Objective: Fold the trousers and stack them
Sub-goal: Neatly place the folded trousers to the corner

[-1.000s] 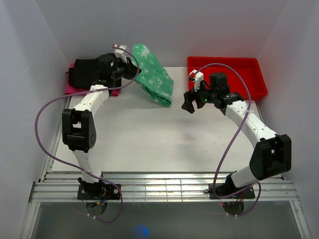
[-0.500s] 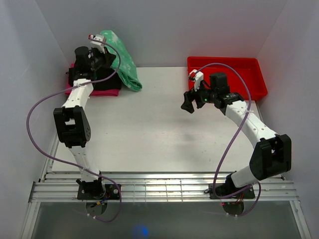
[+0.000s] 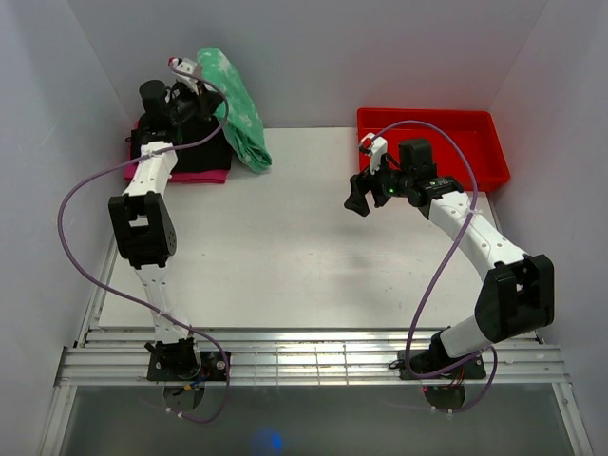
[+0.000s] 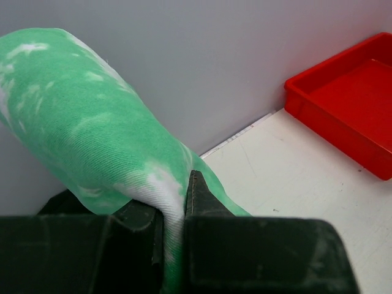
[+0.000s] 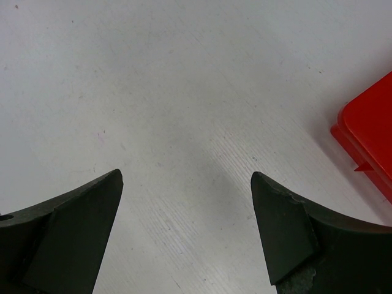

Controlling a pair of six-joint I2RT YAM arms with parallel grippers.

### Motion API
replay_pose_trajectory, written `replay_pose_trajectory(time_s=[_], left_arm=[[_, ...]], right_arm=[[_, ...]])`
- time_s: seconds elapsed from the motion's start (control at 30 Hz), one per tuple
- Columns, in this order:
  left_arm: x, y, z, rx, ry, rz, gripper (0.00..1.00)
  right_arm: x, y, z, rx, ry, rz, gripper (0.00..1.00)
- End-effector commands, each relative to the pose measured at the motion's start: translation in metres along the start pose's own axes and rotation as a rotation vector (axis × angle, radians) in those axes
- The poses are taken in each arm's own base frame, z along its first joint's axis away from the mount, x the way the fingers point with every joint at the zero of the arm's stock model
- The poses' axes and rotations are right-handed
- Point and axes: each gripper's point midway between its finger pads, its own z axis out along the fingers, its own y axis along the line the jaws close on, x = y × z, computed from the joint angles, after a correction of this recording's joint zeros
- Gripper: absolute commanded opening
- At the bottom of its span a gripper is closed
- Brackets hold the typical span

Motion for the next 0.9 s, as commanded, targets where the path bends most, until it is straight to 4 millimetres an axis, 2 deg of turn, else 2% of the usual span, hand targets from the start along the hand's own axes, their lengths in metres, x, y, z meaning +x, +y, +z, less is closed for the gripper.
replay_pose_trajectory(time_s=[0.0,0.13,0.27,0.43,0.57,0.67,0.7,0.77,0.87], left_arm=[[-0.115,-0.003,-0.016,0.039,-0.232,0.208,0.0],[-0.12,-0.019,-0.018,0.14,-0.243,0.198,0.0],[-0.119,-0.024,-0.019,0.21,-0.256,0.179,0.0],[-0.119,-0.017,-0.02,0.211,-0.269,0.181,0.0],[-0.118,0.005,-0.03,0.185,-0.266,0.173,0.0],[-0.109,0.019,-0.04,0.167,-0.246,0.181,0.0],[-0.098,0.024,-0.043,0.155,-0.227,0.171,0.0],[-0.095,0.035,-0.051,0.116,-0.212,0.188,0.0],[-0.078,0.063,-0.07,0.045,-0.172,0.189,0.0]], right_arm=[[-0.007,0.003,0.0,-0.01,-0.028,-0.008,0.9],[-0.004,0.004,0.002,-0.019,-0.026,-0.002,0.9],[-0.006,0.004,0.001,-0.021,-0.029,0.0,0.9],[-0.005,0.005,0.001,-0.022,-0.027,0.002,0.9],[-0.003,0.005,0.001,-0.025,-0.025,0.002,0.9],[-0.004,0.005,0.002,-0.03,-0.025,0.005,0.9],[-0.004,0.006,0.003,-0.032,-0.024,0.008,0.9],[-0.006,0.005,0.004,-0.034,-0.024,0.009,0.9],[-0.006,0.005,0.004,-0.038,-0.024,0.012,0.9]])
